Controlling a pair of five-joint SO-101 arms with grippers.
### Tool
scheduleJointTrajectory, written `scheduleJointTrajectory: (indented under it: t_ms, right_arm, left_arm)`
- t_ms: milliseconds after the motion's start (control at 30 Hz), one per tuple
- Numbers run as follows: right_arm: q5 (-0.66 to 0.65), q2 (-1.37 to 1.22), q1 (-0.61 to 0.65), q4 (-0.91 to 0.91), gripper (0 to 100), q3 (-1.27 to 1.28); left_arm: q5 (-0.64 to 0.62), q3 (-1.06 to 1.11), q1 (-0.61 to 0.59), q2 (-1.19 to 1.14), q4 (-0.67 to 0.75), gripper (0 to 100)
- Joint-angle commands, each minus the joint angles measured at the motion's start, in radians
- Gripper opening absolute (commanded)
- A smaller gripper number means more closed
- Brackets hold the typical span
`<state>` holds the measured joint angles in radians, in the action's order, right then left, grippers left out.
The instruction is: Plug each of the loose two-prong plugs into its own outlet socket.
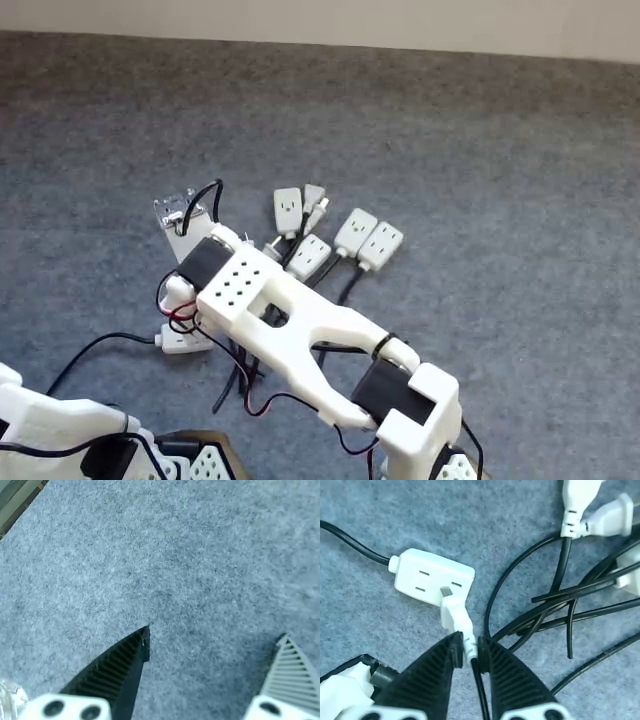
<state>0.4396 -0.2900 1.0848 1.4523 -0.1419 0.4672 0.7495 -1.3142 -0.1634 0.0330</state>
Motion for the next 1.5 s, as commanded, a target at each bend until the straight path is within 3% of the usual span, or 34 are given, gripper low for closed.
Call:
scheduleJointTrajectory:
  t_ms: [0,233,1200,1467]
  right_arm:
    - [-0.020,-0.001,-0.051,0.053,0.5,-0.062]
    - [-0.044,-0.001,-0.059,0.214,0.5,-0.243]
    - [-0.051,-0.120,-0.018,0.180,0.5,-0.271]
    - [-0.058,-0.047,-0.051,0.272,0.5,-0.389]
  left_arm:
    - [-0.006,-0.030,-0.013,-0.004,0.020,35]
    - [-0.006,-0.030,-0.012,-0.004,0.020,35]
    - [-0.006,-0.025,-0.015,-0.005,0.020,35]
    - [-0.006,-0.024,-0.015,-0.005,0.020,35]
